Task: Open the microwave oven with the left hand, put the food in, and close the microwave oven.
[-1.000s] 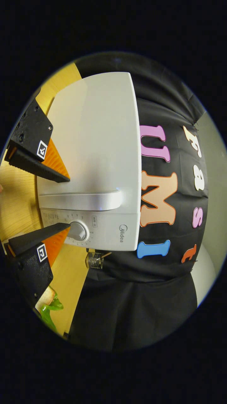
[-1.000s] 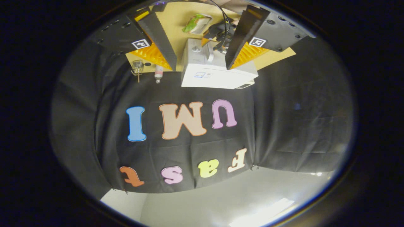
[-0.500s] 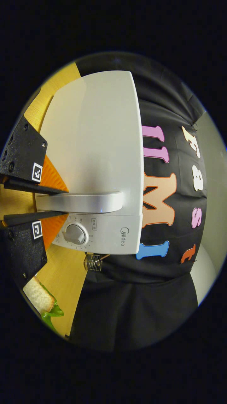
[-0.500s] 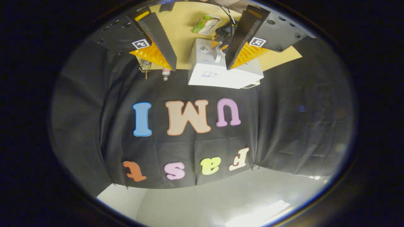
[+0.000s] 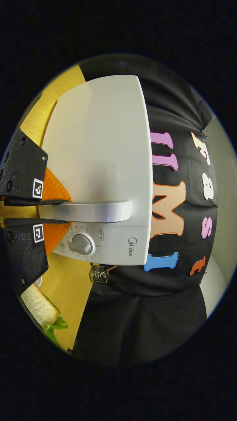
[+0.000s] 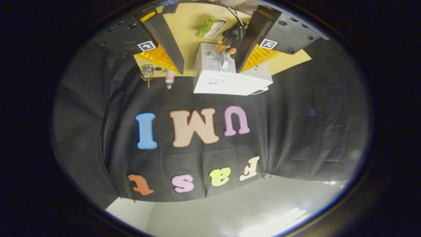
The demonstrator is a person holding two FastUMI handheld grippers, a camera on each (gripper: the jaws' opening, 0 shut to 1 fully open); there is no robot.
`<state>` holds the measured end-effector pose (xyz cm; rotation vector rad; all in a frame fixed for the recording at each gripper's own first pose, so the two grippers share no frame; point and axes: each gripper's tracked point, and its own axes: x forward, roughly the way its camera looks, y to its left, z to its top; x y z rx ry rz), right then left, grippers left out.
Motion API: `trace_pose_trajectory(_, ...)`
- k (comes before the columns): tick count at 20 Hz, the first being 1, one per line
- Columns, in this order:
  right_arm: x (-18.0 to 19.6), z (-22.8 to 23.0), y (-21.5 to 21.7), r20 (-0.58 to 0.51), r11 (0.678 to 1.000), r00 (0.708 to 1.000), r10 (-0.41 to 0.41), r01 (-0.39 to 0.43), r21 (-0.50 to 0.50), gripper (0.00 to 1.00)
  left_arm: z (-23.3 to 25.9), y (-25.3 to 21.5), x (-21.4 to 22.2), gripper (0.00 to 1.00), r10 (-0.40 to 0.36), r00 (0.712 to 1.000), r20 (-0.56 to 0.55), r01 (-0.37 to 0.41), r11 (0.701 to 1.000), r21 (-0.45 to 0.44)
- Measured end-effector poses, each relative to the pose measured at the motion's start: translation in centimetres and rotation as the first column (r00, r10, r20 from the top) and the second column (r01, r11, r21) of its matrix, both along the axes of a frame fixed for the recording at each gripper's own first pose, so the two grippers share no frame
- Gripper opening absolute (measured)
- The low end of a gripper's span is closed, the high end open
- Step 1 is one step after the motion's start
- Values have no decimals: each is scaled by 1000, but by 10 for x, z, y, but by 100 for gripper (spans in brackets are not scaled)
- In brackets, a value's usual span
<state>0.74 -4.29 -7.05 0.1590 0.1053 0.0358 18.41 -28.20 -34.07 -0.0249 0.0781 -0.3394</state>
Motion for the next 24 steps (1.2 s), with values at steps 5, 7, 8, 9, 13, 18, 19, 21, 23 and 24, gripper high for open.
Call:
trace_pose_trajectory(5, 3, 2, 1, 29, 1000, 1000, -7, 7, 26, 98, 6, 17, -53, 12, -42, 998, 51, 44, 998, -49)
trace_pose_trajectory(7, 4, -3, 4, 24, 999, 1000, 2, -3, 37, 98, 4, 27, -74, 12, -69, 996, 64, 73, 995, -70)
trace_pose_trajectory(8, 4, -7, 4, 20, 999, 1000, -2, 1, 36, 98, 7, 32, -82, 14, -81, 994, 79, 87, 994, -72)
trace_pose_trajectory(9, 6, -11, 4, 13, 999, 1000, -2, 1, 32, 98, 6, 36, -89, 15, -95, 993, 77, 100, 993, -69)
trace_pose_trajectory(13, 8, -32, 12, -20, 1000, 1000, 17, -17, 18, 92, 7, 55, -118, 18, -151, 986, 70, 157, 985, -79)
trace_pose_trajectory(18, 10, -41, 17, -25, 999, 999, 28, -27, 19, 92, 11, 87, -149, 19, -156, 984, 87, 163, 984, -74)
trace_pose_trajectory(19, 10, -41, 19, -24, 999, 999, 30, -29, 19, 92, 10, 95, -155, 19, -150, 985, 83, 157, 984, -82)
trace_pose_trajectory(21, 9, -41, 28, -20, 999, 999, 45, -44, 13, 92, 10, 110, -166, 20, -131, 988, 86, 139, 985, -100)
trace_pose_trajectory(23, 10, -44, 40, -19, 998, 998, 67, -67, 3, 98, 11, 125, -176, 20, -113, 989, 94, 121, 989, -88)
trace_pose_trajectory(24, 10, -46, 46, -20, 997, 997, 78, -78, -3, 98, 11, 133, -180, 20, -103, 990, 93, 110, 990, -83)
